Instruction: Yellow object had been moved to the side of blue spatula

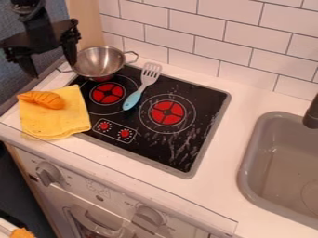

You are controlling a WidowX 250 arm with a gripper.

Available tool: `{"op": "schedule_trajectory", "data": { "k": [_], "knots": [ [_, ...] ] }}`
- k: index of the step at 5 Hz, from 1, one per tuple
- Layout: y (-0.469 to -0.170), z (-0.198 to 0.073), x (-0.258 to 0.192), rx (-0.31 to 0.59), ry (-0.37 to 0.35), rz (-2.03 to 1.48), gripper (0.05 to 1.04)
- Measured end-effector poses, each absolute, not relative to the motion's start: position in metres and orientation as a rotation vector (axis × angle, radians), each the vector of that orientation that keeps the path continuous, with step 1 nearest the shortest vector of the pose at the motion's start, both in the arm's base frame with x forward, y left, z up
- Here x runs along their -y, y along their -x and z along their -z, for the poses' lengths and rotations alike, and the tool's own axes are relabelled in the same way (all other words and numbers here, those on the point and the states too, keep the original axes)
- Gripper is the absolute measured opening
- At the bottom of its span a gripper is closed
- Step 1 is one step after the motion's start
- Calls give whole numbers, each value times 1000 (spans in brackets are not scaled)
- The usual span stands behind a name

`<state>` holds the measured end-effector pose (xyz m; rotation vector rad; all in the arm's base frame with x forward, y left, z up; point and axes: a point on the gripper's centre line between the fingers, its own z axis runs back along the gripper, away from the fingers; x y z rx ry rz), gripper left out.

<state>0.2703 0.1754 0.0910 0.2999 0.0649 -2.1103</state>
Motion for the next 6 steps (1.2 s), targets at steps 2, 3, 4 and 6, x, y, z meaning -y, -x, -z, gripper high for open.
{"op": "schedule_trajectory", "data": {
  "k": [2,3,4,6],
  "knots": [
    [-269,-62,-189,-126,-298,2065,1000],
    [-265,-48,-194,-170,-290,2055,1000],
    [-259,-36,-199,-185,-246,2038,1000],
    [-262,-26,-203,-170,-234,2073,642]
  ]
}}
